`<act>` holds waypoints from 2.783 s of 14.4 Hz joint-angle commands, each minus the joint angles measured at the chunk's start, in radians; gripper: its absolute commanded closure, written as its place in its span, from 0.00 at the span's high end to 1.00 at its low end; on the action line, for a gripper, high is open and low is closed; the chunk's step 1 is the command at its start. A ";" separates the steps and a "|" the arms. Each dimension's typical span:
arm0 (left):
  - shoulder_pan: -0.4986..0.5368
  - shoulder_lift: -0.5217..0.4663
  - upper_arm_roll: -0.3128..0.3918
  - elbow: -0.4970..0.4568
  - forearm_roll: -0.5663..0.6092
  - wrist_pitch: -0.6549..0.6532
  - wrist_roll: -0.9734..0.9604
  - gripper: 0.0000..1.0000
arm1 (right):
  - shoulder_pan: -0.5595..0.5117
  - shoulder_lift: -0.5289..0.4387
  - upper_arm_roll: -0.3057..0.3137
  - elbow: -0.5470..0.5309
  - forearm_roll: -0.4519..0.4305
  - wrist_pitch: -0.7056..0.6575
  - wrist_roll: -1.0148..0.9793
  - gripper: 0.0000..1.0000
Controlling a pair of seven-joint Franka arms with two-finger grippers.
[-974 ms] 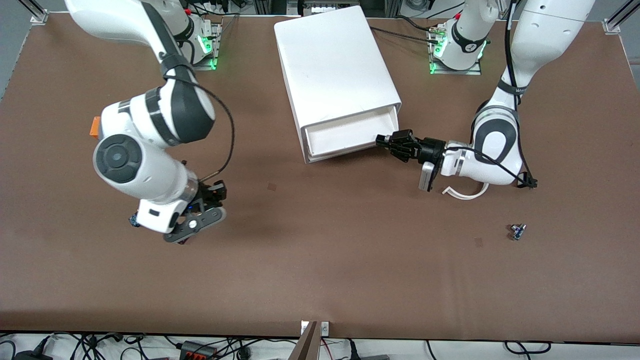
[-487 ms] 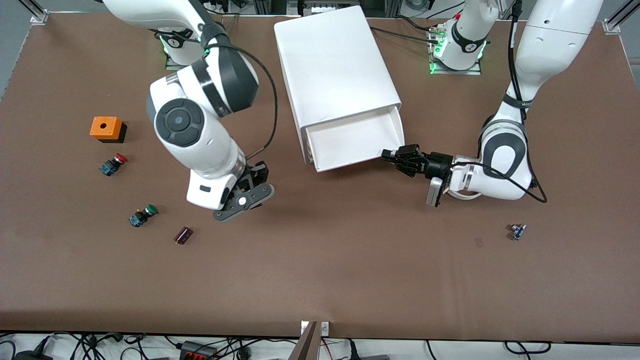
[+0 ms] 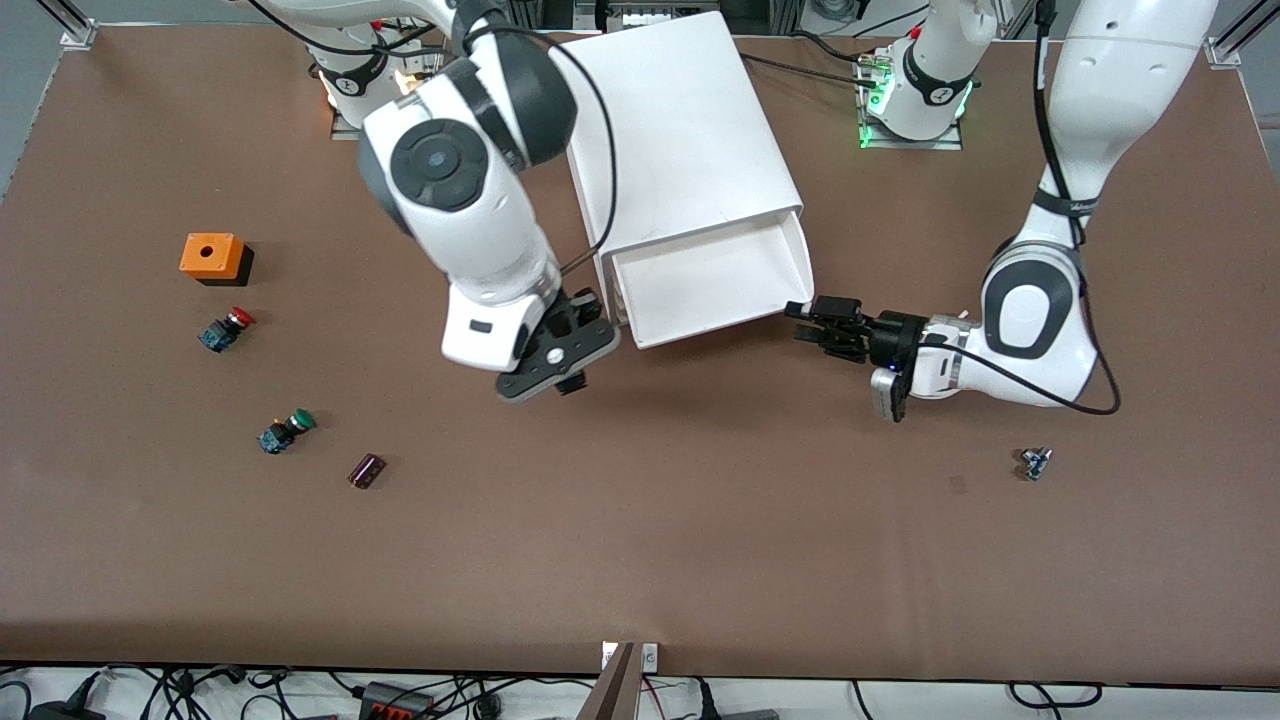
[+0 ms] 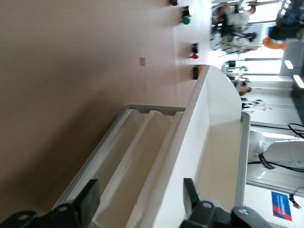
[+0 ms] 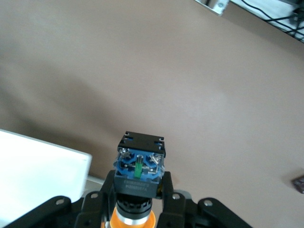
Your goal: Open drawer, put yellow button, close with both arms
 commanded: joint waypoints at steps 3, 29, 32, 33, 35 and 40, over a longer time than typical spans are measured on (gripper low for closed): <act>-0.005 -0.085 0.006 0.184 0.349 -0.155 -0.451 1.00 | 0.116 0.017 -0.016 0.023 -0.008 0.033 0.190 0.00; 0.018 -0.071 -0.006 0.549 0.892 -0.358 -0.774 1.00 | 0.240 0.130 -0.005 0.022 0.056 0.051 0.409 0.00; 0.018 -0.071 -0.006 0.549 0.892 -0.358 -0.774 1.00 | 0.240 0.132 -0.005 0.022 0.056 0.059 0.409 0.47; 0.018 -0.071 -0.006 0.548 0.892 -0.358 -0.774 1.00 | 0.240 0.132 -0.010 0.023 0.055 0.066 0.411 0.99; 0.018 -0.071 -0.006 0.549 0.892 -0.358 -0.774 1.00 | 0.240 0.129 -0.019 0.023 0.052 0.071 0.412 1.00; 0.009 -0.078 -0.010 0.543 0.892 -0.316 -0.826 1.00 | 0.216 0.106 -0.043 0.092 0.052 0.037 0.484 1.00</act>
